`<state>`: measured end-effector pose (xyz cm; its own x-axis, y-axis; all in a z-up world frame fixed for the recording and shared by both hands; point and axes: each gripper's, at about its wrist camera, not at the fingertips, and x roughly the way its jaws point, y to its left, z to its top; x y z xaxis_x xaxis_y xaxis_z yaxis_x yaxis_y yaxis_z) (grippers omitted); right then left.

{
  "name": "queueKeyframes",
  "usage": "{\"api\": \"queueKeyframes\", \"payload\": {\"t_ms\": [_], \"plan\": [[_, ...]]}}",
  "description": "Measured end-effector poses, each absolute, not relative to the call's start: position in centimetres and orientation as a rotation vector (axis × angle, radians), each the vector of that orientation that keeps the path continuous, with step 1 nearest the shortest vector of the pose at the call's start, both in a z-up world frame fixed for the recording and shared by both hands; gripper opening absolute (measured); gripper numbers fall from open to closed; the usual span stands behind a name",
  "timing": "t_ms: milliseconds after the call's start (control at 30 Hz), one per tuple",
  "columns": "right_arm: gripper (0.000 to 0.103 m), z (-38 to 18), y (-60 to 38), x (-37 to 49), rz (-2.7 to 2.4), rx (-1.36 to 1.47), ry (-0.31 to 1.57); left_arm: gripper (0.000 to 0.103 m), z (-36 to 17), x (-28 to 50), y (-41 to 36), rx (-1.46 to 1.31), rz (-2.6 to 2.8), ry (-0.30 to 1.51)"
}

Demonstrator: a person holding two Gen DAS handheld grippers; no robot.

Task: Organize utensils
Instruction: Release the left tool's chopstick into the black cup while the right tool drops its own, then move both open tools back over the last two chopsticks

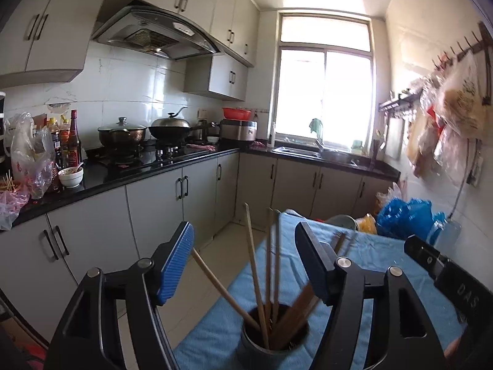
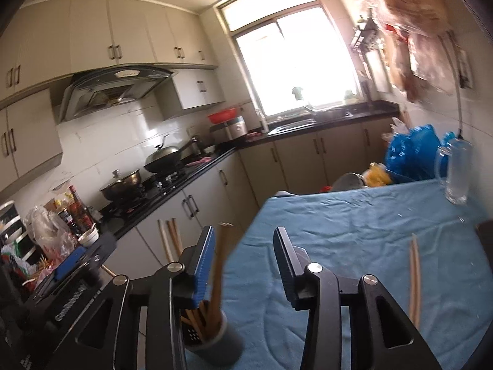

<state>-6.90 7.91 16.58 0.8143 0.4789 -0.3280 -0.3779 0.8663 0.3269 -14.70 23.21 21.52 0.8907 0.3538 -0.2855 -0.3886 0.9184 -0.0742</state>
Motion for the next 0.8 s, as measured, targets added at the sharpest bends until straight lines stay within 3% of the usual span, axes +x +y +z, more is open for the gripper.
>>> {"api": "queueKeyframes", "payload": {"t_ms": [267, 567, 800], "plan": [[0.054, 15.6, 2.0, -9.6, 0.368, 0.291, 0.427, 0.070, 21.5, -16.6, 17.5, -0.047, 0.301, 0.293], [0.056, 13.9, -5.0, -10.8, 0.256, 0.359, 0.447, 0.077, 20.1, -15.9, 10.6, 0.066, 0.196, 0.345], [0.056, 10.7, -10.5, -9.3, 0.145, 0.372, 0.497, 0.077, 16.9, -10.9, 6.7, 0.092, 0.044, 0.508]]}}
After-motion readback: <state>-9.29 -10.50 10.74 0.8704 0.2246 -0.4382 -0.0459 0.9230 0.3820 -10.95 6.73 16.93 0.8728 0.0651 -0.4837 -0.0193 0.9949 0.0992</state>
